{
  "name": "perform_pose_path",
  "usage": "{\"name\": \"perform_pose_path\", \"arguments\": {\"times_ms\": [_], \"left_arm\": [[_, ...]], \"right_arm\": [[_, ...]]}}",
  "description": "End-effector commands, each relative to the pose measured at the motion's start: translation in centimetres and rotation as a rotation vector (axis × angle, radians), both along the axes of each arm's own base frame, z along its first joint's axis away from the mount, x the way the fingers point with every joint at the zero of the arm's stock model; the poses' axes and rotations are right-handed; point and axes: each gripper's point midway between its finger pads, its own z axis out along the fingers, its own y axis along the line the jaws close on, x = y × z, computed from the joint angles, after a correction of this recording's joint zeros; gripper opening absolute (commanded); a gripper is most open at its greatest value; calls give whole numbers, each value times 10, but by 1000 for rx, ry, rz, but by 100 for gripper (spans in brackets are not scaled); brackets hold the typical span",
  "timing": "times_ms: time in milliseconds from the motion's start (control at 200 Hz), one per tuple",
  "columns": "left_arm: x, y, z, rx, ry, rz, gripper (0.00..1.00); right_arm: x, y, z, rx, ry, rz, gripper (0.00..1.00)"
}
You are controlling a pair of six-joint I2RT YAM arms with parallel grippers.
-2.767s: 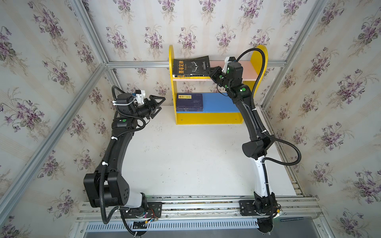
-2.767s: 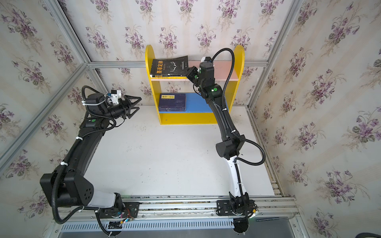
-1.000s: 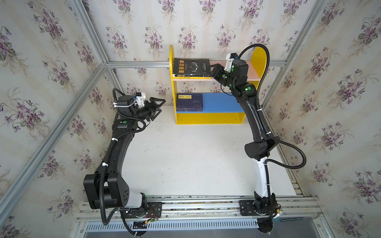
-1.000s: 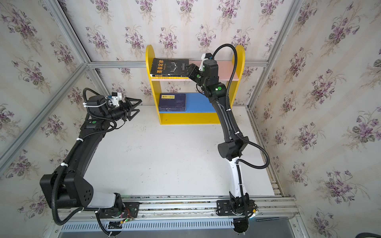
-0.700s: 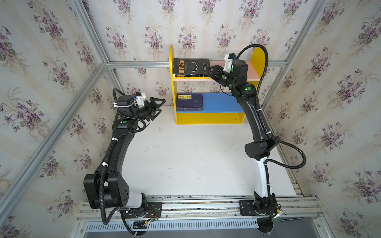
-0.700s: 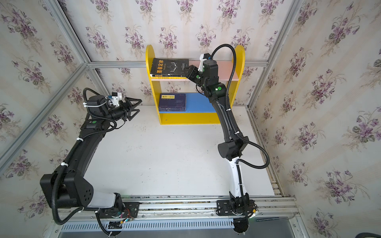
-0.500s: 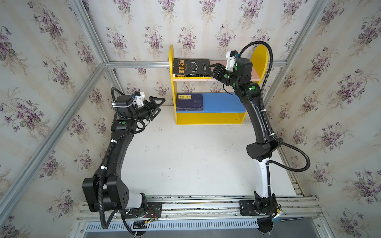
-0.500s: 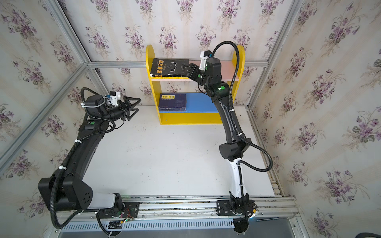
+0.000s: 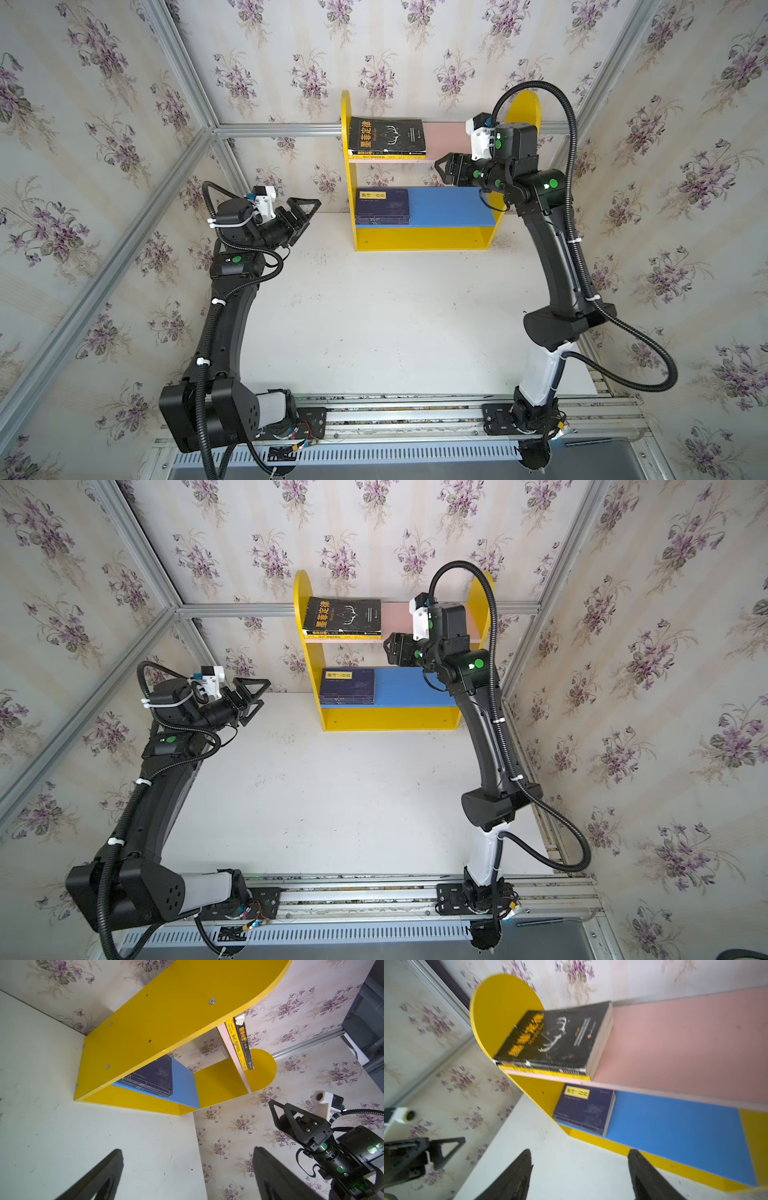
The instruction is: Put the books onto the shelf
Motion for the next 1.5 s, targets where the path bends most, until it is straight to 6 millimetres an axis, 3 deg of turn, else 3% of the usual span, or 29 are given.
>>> {"name": "perform_pose_path", "arguments": {"times_ms": [0, 60, 80, 145, 185, 330, 420, 535, 760, 840, 1059, 1209, 1494], "left_arm": [[-4, 12, -2, 90, -35, 63, 99], [-4, 21, -15, 145, -13, 111, 99], [-12, 23, -7, 168, -38, 129, 99], [-17, 33, -13, 241, -40, 187, 99], [-21, 42, -18, 286, -39, 237, 99], [-40, 86, -39, 473, -22, 474, 99], [-53, 108, -54, 593, -13, 579, 99], [-63, 120, -79, 708, -40, 633, 99], [-86, 112, -115, 839, -306, 757, 99], [-91, 111, -133, 906, -299, 793, 99], [-81, 97, -190, 992, -206, 747, 99], [-74, 93, -202, 976, -202, 747, 99], [-59, 83, -204, 1053, -251, 710, 99]], "right_arm": [[-16, -28, -19, -96, -50, -89, 81], [-31, -44, -29, -79, -103, -154, 87], [-35, -49, -28, -68, -134, -175, 88], [-52, -75, -36, -50, -222, -289, 95], [-72, -96, -44, -40, -262, -368, 99], [-128, -165, -76, -70, -300, -642, 100], [-154, -190, -100, -130, -265, -731, 100], [-176, -213, -128, -205, -208, -829, 100], [-185, -224, -171, -255, -123, -889, 100], [-184, -226, -179, -271, -102, -902, 100], [-180, -228, -193, -323, -58, -910, 100], [-182, -232, -194, -322, -50, -929, 100], [-187, -244, -196, -325, -14, -960, 100]]}}
